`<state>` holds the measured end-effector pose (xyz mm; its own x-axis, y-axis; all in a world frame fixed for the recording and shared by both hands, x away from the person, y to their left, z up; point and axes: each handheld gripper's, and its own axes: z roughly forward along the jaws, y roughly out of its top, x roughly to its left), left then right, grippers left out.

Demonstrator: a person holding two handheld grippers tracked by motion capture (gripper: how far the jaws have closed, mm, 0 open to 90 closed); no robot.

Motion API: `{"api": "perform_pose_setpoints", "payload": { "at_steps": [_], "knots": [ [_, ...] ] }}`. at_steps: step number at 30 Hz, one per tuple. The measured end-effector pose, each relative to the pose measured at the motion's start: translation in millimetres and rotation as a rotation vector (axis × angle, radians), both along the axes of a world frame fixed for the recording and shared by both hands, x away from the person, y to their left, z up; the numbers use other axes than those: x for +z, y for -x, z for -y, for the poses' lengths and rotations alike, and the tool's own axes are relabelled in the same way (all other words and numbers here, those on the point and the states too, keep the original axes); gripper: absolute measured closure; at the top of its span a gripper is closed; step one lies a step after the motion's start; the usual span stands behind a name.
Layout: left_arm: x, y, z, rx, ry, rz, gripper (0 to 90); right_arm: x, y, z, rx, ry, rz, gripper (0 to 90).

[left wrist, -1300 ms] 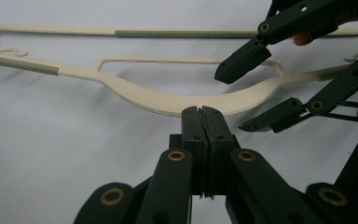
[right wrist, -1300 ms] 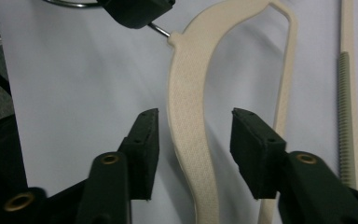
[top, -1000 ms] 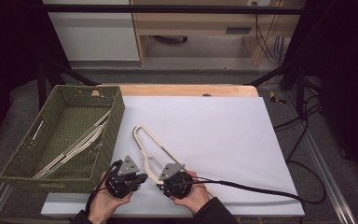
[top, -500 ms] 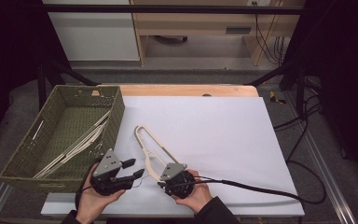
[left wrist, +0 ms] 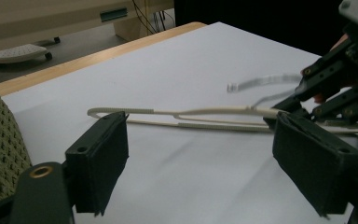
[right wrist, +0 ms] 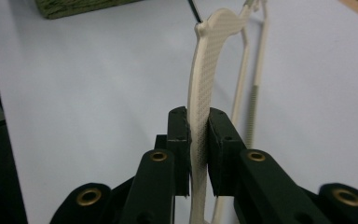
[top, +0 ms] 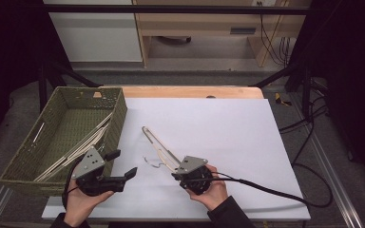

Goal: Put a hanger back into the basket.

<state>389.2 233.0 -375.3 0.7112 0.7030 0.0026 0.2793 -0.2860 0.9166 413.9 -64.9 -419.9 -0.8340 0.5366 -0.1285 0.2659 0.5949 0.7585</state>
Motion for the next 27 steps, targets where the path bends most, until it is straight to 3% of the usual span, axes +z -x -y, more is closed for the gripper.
{"api": "perform_pose_setpoints", "payload": {
  "at_steps": [8,10,13,16,20,23,27],
  "knots": [
    [-8.2,-4.7,6.7,-0.020,-0.008,-0.034,11.2,14.3,-9.9,30.8,-0.100,-0.028,0.013,86.4],
    [-9.3,-6.1,8.0,-0.028,-0.012,-0.042,11.0,15.5,-11.4,37.0,-0.108,-0.014,0.031,86.8],
    [-10.1,-7.2,10.5,-0.036,-0.018,-0.048,10.7,18.6,-12.6,42.7,-0.104,-0.058,-0.006,86.8],
    [-10.6,-9.7,15.0,-0.047,-0.022,-0.060,10.4,22.9,-10.8,46.0,-0.082,-0.061,-0.002,86.8],
    [-10.8,-17.2,26.1,-0.067,-0.053,-0.074,10.5,28.4,-8.2,47.9,-0.030,-0.107,-0.029,86.8],
    [-5.4,-26.9,38.2,-0.102,-0.052,-0.076,10.1,31.2,-6.2,49.2,0.006,-0.128,-0.040,86.9],
    [-5.8,-36.0,56.1,-0.154,-0.089,-0.077,11.4,36.0,-2.2,52.6,0.055,-0.142,-0.049,86.9]
  ]
}}
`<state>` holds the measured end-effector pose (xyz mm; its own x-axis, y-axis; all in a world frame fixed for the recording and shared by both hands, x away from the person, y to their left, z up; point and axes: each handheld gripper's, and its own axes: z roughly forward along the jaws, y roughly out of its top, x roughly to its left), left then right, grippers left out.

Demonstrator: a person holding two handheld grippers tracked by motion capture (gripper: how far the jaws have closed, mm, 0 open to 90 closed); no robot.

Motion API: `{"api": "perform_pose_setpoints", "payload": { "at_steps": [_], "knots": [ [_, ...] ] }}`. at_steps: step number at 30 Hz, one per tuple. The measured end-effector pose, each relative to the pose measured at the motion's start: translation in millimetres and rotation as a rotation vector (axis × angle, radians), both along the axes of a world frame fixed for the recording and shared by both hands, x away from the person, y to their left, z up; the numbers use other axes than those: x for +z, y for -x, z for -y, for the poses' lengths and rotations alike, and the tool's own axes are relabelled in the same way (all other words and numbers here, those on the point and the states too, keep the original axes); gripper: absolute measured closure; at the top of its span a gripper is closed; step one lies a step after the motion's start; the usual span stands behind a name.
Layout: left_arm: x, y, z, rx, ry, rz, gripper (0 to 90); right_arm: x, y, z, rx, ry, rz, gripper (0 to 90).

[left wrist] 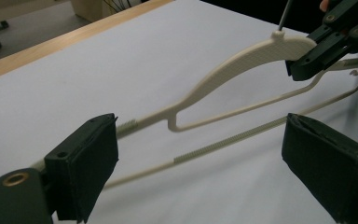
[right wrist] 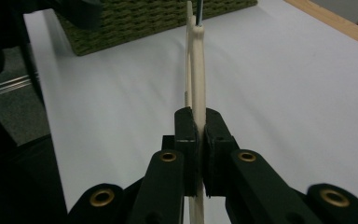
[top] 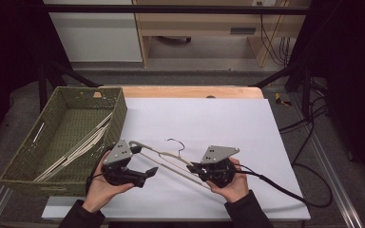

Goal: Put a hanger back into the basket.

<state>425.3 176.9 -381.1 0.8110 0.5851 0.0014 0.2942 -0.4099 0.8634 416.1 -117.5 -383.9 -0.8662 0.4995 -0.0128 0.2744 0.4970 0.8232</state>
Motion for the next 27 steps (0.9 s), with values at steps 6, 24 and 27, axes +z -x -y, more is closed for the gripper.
{"api": "perform_pose_setpoints", "payload": {
  "at_steps": [6,24,27],
  "knots": [
    [-7.8,-5.4,14.7,-0.068,-0.023,-0.002,21.1,2.8,3.5,0.5,0.072,-0.024,-0.019,86.9],
    [-12.8,-1.7,18.1,-0.169,-0.088,0.002,62.8,-4.5,3.8,-8.4,0.152,-0.005,-0.052,86.9],
    [-12.8,0.4,19.9,-0.162,-0.110,0.001,65.0,-5.1,3.6,-8.6,0.151,0.002,-0.054,86.7]
  ]
}}
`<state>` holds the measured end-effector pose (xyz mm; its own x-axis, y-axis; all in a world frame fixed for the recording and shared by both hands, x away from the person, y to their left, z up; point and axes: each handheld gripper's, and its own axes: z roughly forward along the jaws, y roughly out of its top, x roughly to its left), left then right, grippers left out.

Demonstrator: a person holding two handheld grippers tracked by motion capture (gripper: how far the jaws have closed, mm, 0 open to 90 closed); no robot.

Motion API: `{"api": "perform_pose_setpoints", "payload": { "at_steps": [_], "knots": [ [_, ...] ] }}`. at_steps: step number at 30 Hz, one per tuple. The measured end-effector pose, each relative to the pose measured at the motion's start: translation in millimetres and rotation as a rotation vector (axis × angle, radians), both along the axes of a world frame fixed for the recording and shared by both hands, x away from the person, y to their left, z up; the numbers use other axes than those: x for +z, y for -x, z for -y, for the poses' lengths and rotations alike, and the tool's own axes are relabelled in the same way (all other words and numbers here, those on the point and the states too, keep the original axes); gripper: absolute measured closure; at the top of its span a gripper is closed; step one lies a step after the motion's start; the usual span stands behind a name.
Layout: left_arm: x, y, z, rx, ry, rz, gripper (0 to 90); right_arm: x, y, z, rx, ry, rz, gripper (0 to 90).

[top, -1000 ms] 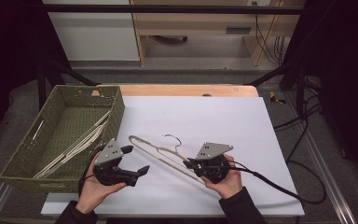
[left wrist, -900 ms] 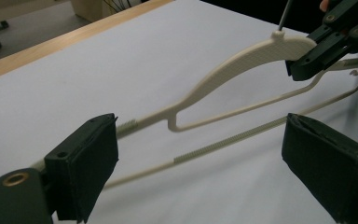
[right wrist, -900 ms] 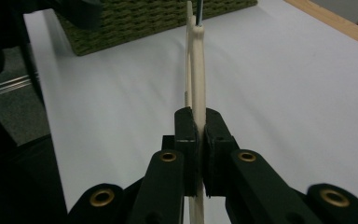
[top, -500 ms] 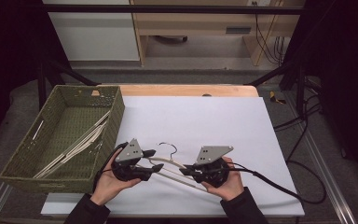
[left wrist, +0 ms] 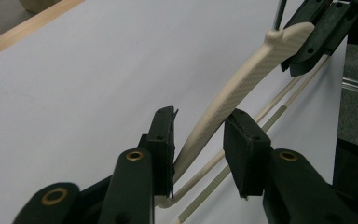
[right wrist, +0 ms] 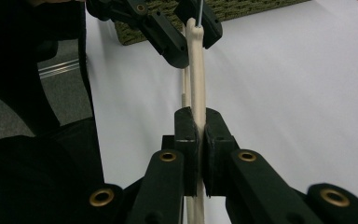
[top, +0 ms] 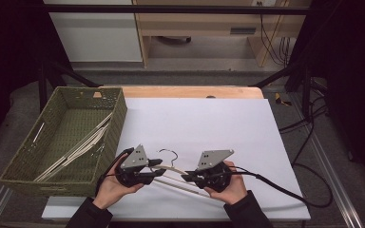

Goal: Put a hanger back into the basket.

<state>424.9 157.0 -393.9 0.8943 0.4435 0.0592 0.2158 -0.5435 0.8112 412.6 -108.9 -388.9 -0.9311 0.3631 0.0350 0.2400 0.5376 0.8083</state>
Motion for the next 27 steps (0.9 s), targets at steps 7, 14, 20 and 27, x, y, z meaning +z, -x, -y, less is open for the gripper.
{"api": "perform_pose_setpoints", "payload": {
  "at_steps": [7,14,20,27],
  "knots": [
    [5.1,11.5,6.4,0.000,-0.057,0.033,75.4,3.9,0.2,4.1,-0.056,-0.008,0.049,81.1],
    [7.7,18.9,10.7,0.006,-0.042,0.020,78.6,5.6,-0.5,9.5,-0.086,-0.023,0.078,75.8],
    [7.8,22.5,15.2,-0.019,-0.014,-0.028,82.2,4.6,-1.8,12.0,-0.120,-0.004,0.120,66.9],
    [9.6,29.0,21.2,-0.033,0.026,-0.056,86.5,2.4,-3.5,14.8,-0.178,-0.004,0.144,53.8]
  ]
}}
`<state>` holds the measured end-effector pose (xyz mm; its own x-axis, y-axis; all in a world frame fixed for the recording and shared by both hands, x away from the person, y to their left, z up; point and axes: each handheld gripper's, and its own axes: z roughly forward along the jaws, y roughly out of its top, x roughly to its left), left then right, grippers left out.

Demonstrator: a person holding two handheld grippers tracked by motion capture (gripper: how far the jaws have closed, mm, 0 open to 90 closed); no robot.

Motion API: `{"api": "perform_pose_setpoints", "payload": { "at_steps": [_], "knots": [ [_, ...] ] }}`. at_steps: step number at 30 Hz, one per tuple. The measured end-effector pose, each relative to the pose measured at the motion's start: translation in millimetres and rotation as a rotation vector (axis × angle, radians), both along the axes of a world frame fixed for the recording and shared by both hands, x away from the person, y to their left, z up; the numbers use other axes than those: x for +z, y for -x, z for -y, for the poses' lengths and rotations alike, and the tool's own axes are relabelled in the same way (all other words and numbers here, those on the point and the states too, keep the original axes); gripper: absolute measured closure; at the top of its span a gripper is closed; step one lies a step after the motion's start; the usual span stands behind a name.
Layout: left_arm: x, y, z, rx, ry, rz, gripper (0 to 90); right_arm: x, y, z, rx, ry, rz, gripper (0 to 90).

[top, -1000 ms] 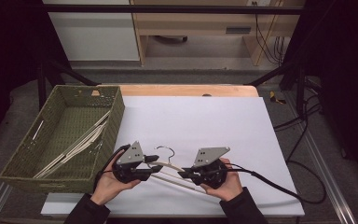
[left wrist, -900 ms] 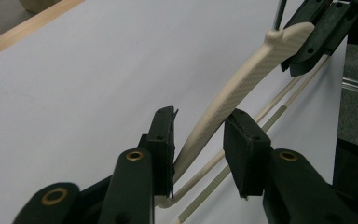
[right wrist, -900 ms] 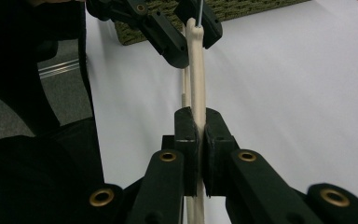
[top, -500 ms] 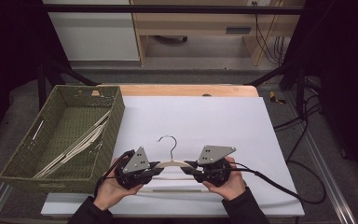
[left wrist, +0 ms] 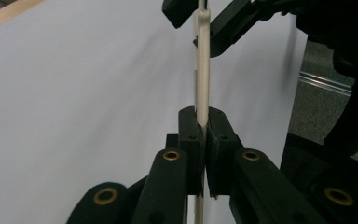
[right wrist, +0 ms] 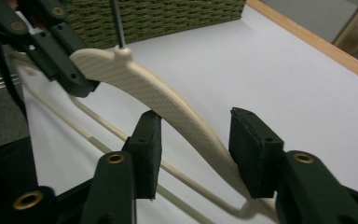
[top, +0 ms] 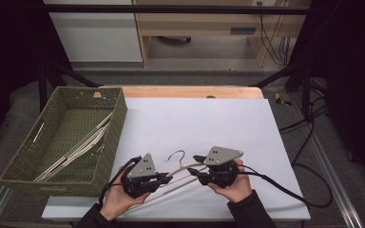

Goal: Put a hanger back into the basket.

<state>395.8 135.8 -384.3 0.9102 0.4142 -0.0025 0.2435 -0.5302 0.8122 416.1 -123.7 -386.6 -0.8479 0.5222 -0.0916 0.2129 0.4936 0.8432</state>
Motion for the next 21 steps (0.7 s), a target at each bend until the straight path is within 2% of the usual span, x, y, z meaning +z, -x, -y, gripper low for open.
{"api": "perform_pose_setpoints", "payload": {
  "at_steps": [6,9,14,17,21],
  "knots": [
    [3.8,-1.0,-7.3,0.050,0.025,0.013,86.6,5.7,0.3,11.9,-0.029,-0.071,-0.020,39.3],
    [6.0,-3.6,-14.4,0.100,0.042,0.018,86.6,9.1,-0.5,23.9,-0.054,-0.136,-0.045,29.9],
    [12.2,-5.5,-25.8,0.153,0.071,0.024,86.6,9.2,-3.5,44.4,-0.130,-0.197,-0.077,19.6],
    [19.2,-3.6,-31.3,0.175,0.088,0.043,86.6,9.3,-4.8,59.2,-0.165,-0.233,-0.077,14.3],
    [31.6,0.2,-40.6,0.195,0.120,0.068,86.6,10.4,-4.7,75.8,-0.217,-0.257,-0.068,9.8]
  ]
}}
